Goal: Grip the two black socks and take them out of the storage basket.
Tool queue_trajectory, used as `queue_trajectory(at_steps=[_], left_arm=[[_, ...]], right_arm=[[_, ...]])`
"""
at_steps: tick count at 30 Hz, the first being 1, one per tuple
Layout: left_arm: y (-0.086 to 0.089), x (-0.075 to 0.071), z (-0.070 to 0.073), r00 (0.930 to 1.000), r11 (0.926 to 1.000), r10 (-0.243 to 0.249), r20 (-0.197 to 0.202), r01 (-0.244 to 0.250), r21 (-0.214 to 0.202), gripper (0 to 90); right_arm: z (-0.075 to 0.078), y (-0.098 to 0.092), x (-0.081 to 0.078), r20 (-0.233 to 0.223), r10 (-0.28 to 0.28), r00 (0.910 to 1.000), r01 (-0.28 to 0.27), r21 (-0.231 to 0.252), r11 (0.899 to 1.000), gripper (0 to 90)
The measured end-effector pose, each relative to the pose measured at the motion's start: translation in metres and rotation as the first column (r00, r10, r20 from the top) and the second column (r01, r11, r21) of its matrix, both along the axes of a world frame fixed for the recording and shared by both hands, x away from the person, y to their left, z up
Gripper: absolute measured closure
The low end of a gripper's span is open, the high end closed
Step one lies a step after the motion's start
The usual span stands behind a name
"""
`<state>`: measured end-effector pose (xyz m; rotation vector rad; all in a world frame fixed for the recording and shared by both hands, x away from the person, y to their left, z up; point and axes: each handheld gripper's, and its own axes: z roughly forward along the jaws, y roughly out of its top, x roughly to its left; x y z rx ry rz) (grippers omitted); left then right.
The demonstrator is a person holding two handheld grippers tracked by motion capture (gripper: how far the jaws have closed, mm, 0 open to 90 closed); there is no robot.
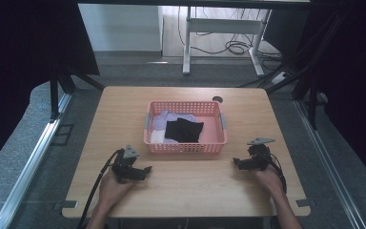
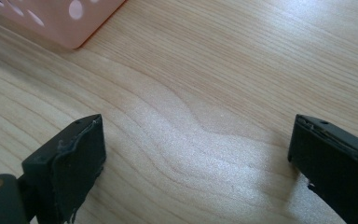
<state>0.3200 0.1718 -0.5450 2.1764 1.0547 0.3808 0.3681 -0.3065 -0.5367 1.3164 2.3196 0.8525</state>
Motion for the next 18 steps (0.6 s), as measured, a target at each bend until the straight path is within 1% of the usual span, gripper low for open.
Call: queue_trajectory(at_steps=[8,13,18], left_arm=[[0.0,0.0,0.0,1.0,1.0,0.0,0.0,0.0,0.0,12.8],[0.0,0.0,0.0,1.0,1.0,0.0,0.0,0.0,0.0,12.8],[0.0,0.0,0.0,1.0,1.0,0.0,0.0,0.0,0.0,12.8]], right_arm=[[-0.0011,-0.001,0.0006,0.009,0.016,0.9998,-0.016,0.002,1.0,2.7],[0.0008,0.0003,0.0019,-0.009,0.01,0.9999,-0.011,-0.014,1.0,3.1],[0.0043,0.0,0.0016,-0.028,0.006,0.9996,-0.006,-0.012,1.0,10.0]])
